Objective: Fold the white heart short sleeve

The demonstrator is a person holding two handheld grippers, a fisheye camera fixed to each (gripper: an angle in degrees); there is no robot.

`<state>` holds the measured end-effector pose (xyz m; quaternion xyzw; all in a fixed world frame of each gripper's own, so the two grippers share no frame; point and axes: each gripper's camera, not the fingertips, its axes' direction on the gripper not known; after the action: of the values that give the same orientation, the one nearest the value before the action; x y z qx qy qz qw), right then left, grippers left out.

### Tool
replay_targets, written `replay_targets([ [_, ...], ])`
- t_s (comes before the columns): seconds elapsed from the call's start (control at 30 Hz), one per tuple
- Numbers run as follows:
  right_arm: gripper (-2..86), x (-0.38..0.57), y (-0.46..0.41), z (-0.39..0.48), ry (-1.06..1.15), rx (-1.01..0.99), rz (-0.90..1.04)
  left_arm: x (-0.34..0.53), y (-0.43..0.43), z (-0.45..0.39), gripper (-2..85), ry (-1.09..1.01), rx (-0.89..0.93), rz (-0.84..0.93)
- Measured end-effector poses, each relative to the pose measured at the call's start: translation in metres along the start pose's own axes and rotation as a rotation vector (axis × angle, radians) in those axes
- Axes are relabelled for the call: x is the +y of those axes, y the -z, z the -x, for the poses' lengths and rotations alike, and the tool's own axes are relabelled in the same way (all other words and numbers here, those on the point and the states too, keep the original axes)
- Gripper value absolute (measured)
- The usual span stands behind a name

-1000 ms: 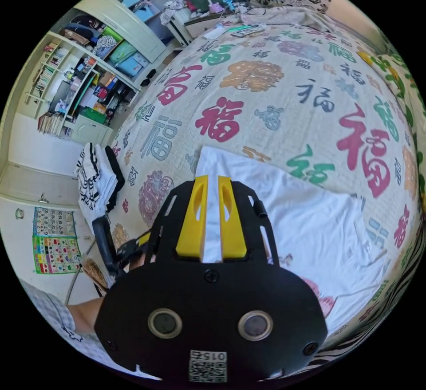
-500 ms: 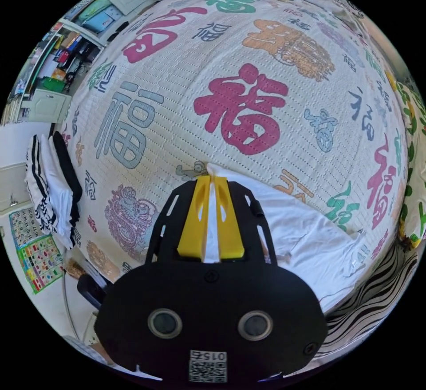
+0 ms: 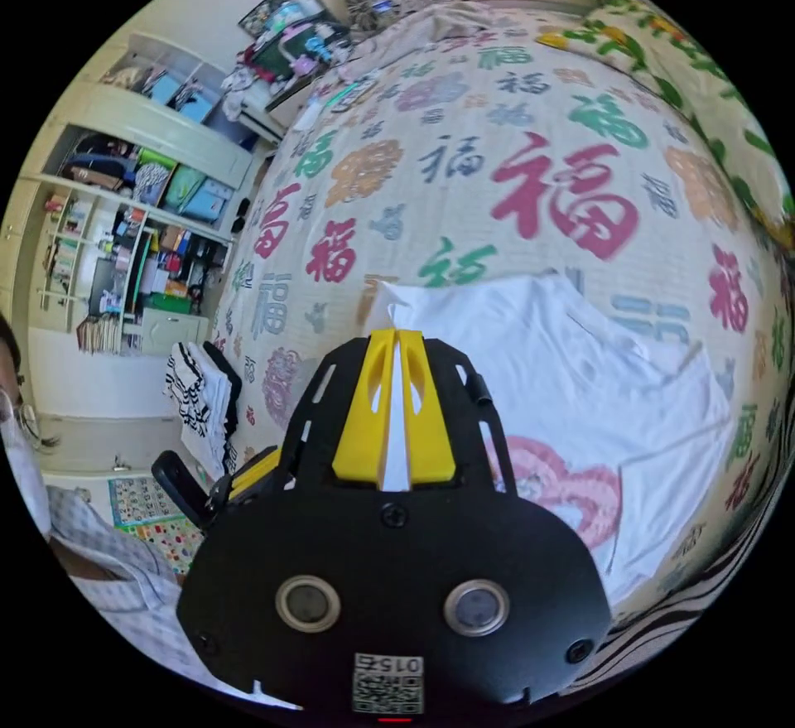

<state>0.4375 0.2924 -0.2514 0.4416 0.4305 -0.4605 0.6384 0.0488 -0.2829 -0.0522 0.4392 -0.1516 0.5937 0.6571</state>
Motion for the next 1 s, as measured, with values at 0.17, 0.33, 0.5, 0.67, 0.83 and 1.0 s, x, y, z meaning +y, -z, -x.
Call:
replay_targets([
  [0.17, -0.4, 0.058, 0.034, -0.083, -0.143, 0.078, 0.012, 0.022, -0.069, -0.045, 0.2, -0.111, -0.011, 0.162],
  [0.33, 0.8, 0.089, 0.038, -0.127, -0.229, 0.123, 0.031, 0.039, -0.122, -0.063, 4.0, -0.156, -0.045, 0.318],
  [0.5, 4.0, 0.109, 0.063, -0.152, -0.312, 0.232, 0.041, 0.027, -0.134, -0.081, 5.2, -0.198, -0.002, 0.333],
  [0.67, 1.2, 0.100, 0.094, -0.143, -0.135, 0.095, -0.063, -0.005, -0.173, -0.101, 5.1, -0.228, 0.017, 0.293],
  [0.83, -0.6, 0.091, 0.069, -0.144, -0.104, 0.162, 0.066, -0.001, -0.235, -0.108, 4.3, -0.267, -0.065, 0.399],
  [1.0, -0.7, 0.125, 0.099, -0.171, -0.231, 0.094, 0.053, 0.003, -0.260, -0.117, 5.4, -0.314, -0.092, 0.447],
])
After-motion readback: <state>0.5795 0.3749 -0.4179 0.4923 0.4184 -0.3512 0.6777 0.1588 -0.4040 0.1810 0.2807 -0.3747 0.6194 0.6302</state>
